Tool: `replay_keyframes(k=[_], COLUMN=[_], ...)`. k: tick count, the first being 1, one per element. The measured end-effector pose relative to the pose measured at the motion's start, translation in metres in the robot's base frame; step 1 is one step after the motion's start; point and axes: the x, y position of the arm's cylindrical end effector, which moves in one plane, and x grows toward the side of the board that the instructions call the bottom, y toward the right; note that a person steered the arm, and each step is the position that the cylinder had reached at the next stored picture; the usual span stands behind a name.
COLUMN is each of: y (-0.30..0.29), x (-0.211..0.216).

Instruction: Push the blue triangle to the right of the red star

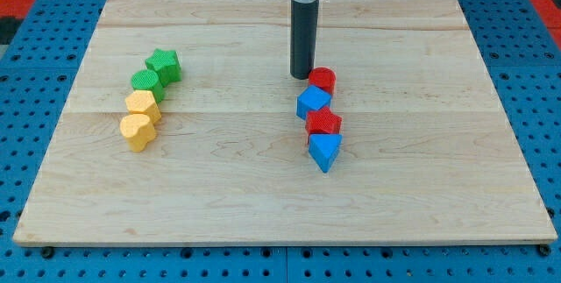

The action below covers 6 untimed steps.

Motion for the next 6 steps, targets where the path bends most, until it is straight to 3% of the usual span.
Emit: replay_keyframes(k=[1,3,4,6], y=[0.0,0.0,0.022,0.188], x=[0.0,-0.044,-0.038,-0.024])
